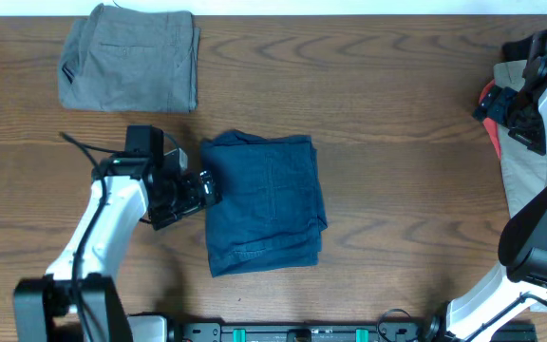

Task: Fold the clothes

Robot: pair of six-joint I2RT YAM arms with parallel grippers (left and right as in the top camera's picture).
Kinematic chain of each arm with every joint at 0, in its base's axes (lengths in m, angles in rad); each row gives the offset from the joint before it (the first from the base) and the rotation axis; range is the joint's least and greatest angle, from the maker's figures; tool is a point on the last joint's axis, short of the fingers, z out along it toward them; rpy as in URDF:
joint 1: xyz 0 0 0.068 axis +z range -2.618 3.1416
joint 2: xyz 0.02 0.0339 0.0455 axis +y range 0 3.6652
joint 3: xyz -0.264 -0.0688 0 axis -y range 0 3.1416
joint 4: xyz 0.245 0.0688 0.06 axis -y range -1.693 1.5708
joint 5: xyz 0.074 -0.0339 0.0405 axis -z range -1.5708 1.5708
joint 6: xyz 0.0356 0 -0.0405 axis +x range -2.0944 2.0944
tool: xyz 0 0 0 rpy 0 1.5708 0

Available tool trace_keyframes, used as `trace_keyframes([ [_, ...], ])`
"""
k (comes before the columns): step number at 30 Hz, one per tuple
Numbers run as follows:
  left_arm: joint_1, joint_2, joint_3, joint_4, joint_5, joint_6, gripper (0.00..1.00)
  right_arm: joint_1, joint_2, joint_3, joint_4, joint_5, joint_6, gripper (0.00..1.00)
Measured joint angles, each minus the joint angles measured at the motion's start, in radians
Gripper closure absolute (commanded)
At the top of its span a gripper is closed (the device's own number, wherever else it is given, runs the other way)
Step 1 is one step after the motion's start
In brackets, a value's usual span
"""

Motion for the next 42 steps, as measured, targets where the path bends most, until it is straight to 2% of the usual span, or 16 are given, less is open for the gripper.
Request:
trace_keyframes([
  [6, 0.0, 0.116, 0.0, 0.062, 0.024, 0.051, 0.01, 0.0, 0.0, 0.0, 0.0, 0.0, 0.0, 0.01],
  [15, 0.012, 0.193, 0.002, 0.118, 0.214, 0.147, 0.03, 0.0, 0.0, 0.0, 0.0, 0.0, 0.0, 0.01],
  [18, 0.012, 0.214, 0.001, 0.121, 0.283, 0.172, 0.31, 0.0, 0.0, 0.0, 0.0, 0.0, 0.0, 0.01],
  [22, 0.013, 0.238, -0.002, 0.123, 0.324, 0.191, 0.6, 0.0, 0.0, 0.0, 0.0, 0.0, 0.0, 0.01],
  [23, 0.012, 0.238, -0.002, 0.127, 0.33, 0.196, 0.73, 0.0, 0.0, 0.0, 0.0, 0.0, 0.0, 0.01],
  [26, 0.011, 0.238, -0.002, 0.145, 0.343, 0.199, 0.94, 0.0, 0.0, 0.0, 0.0, 0.0, 0.0, 0.01],
  [33, 0.01, 0.238, 0.02, 0.158, 0.289, 0.148, 0.94, 0.0, 0.0, 0.0, 0.0, 0.0, 0.0, 0.01],
  [42, 0.011, 0.242, 0.3, 0.148, 0.095, 0.142, 0.94, 0.0, 0.0, 0.0, 0.0, 0.0, 0.0, 0.01],
])
